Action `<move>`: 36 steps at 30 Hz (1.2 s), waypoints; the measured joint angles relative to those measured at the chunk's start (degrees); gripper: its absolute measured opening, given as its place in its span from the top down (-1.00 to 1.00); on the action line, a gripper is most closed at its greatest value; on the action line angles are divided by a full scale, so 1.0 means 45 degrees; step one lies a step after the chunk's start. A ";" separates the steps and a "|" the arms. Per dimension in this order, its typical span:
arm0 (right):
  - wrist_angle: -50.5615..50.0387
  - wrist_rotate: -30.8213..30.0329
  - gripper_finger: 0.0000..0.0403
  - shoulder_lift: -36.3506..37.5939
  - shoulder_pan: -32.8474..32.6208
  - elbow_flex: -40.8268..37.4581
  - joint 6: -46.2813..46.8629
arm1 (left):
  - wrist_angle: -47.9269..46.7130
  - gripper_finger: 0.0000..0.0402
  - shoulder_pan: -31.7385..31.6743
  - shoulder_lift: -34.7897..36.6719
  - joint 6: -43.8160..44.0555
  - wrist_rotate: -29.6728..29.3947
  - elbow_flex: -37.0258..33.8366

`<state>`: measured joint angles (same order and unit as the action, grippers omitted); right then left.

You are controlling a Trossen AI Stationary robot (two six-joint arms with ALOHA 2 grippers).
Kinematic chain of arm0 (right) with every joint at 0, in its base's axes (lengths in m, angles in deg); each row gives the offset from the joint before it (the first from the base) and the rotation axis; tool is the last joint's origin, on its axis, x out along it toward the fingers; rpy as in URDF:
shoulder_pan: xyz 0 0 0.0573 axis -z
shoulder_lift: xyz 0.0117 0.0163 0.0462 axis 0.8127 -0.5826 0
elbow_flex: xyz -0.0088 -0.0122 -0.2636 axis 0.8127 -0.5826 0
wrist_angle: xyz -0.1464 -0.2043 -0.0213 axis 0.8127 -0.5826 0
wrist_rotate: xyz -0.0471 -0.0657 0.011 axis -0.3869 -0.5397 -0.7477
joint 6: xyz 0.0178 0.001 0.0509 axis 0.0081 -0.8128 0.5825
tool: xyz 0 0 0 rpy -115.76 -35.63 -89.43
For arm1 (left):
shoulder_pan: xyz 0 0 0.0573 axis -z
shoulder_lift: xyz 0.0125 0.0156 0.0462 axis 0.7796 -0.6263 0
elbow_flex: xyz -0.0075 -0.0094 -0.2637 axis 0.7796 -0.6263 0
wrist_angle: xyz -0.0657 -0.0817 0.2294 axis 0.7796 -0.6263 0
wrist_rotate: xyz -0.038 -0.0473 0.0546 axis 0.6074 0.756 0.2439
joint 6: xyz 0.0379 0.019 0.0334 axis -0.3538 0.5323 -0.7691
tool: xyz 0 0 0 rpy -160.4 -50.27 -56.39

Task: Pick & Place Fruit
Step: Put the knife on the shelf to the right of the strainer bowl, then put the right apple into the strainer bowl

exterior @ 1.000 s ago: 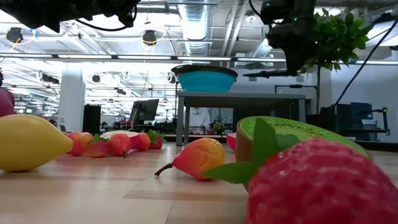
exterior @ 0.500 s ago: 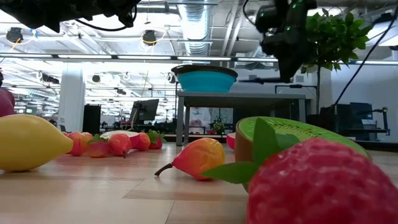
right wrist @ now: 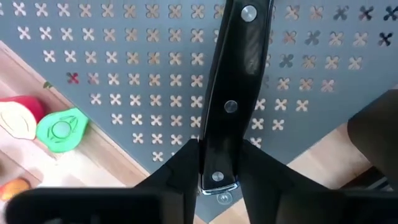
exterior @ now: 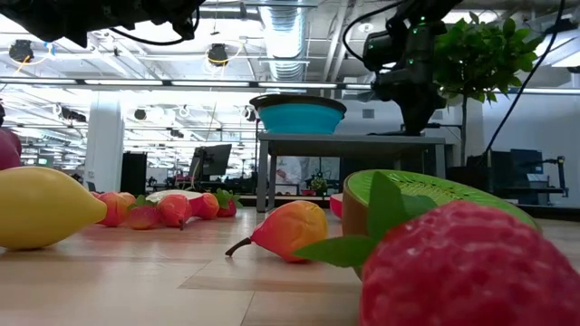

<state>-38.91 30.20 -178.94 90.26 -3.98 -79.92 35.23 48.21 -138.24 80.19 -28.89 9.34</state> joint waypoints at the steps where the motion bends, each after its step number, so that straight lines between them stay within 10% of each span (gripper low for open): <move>1: 0.0004 -0.0002 0.47 0.0000 0.0000 0.0000 0.0019 | 0.0002 0.99 0.0001 -0.0001 0.0000 0.0000 0.0001; 13: -0.0287 -0.0097 0.02 0.0296 -0.0071 0.0000 0.0019 | -0.0001 0.99 -0.0003 -0.0001 0.0000 -0.0001 0.0001; 28: 0.0704 -0.0109 0.65 0.3485 -0.1358 -0.0150 -0.0452 | -0.0001 0.99 0.0000 -0.0001 0.0000 -0.0005 0.0000; 36: 0.3929 -0.0041 0.98 0.6421 -0.2440 -0.3886 -0.0287 | -0.0001 0.99 0.0001 -0.0001 0.0000 -0.0005 0.0001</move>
<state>-21.22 30.02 -150.04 79.28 -21.47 -81.21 35.22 48.22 -138.24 80.19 -28.91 9.34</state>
